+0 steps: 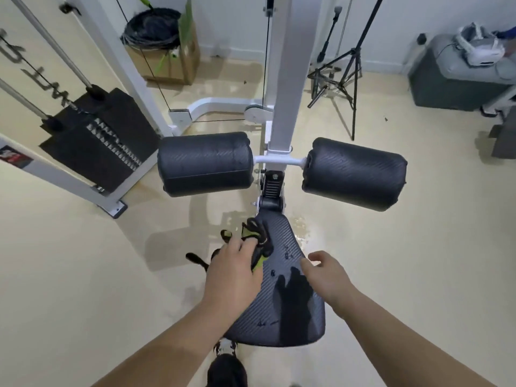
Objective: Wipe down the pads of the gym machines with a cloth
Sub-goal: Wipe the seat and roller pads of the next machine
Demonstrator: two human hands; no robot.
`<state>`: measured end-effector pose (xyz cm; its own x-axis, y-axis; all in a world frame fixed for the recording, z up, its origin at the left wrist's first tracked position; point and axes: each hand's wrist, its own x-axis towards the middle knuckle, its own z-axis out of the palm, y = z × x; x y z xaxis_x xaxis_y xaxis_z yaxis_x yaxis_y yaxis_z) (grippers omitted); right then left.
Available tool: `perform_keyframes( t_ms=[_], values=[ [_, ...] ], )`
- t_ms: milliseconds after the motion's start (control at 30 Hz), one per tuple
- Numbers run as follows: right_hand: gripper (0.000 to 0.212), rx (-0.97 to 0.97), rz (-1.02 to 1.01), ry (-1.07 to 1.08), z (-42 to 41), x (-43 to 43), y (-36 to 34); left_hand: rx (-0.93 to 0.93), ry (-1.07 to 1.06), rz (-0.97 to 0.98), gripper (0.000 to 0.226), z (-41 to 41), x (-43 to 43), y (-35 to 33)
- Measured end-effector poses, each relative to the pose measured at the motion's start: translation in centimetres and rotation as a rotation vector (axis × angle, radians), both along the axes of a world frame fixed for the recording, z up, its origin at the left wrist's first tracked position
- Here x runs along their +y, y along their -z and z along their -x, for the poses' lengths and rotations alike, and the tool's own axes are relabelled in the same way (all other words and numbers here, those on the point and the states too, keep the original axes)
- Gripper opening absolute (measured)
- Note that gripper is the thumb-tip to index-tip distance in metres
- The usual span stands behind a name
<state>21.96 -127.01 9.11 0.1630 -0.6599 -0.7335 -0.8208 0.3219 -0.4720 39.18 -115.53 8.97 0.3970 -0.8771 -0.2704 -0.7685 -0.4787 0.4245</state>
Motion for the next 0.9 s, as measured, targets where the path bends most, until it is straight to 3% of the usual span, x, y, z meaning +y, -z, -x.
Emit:
perform_keyframes(
  t_ms=[133,200,300,433,733,900],
  values=[
    [0.045,0.151,0.117,-0.045,-0.4,-1.7,7.6,-0.021,0.384,-0.308,0.059,1.7,1.1,6.4],
    [0.045,0.206,0.142,-0.064,-0.2,-1.9,10.3,-0.05,0.449,-0.337,0.062,1.8,1.4,8.0],
    [0.033,0.226,0.213,-0.086,0.2,-2.0,13.2,-0.154,0.362,-0.164,0.067,1.5,1.1,9.7],
    [0.027,0.126,0.31,-0.076,1.3,-1.3,15.5,-0.129,0.31,-0.157,0.069,3.1,2.3,13.5],
    [0.037,0.027,0.328,-0.025,2.2,-0.9,18.2,-0.233,0.391,-0.057,0.056,0.6,-3.7,17.2],
    [0.039,-0.008,0.331,-0.025,2.4,-1.0,18.4,-0.286,0.244,-0.064,0.053,0.5,-8.7,18.1]
  ],
)
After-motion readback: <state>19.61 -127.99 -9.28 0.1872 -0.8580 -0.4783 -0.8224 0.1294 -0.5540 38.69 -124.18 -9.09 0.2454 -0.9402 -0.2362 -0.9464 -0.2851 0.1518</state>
